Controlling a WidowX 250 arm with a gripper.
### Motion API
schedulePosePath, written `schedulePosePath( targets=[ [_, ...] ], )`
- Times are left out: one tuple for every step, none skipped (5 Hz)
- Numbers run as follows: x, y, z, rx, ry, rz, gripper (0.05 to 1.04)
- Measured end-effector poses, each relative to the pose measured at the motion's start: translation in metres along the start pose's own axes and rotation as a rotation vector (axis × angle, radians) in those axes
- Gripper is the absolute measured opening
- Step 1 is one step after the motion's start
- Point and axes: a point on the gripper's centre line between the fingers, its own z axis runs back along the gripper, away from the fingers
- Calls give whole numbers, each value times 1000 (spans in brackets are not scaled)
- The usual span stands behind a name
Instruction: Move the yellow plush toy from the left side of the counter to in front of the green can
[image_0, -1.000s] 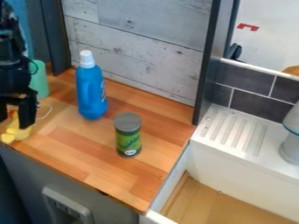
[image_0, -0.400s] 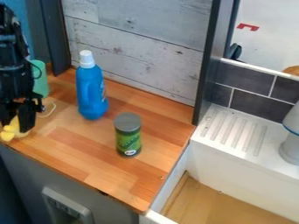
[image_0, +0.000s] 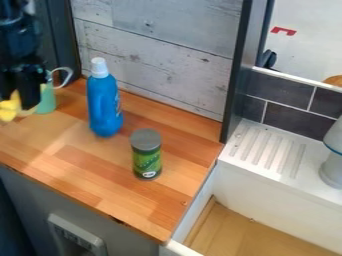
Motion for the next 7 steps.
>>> schedulePosePath(
  targets=[
    [-17, -39, -1, -7, 41, -124, 444],
    [-38, -66, -10, -26, 115, -215, 444],
    [-49, -95, -17, -66, 139, -355, 444],
    [-49, -112, -32, -68, 139, -511, 444],
    [-42, -120, -50, -44, 135, -694, 444],
    [-46, -129, -54, -56, 144, -789, 444],
    [-49, -136, -63, -61, 142, -811, 444]
  ],
)
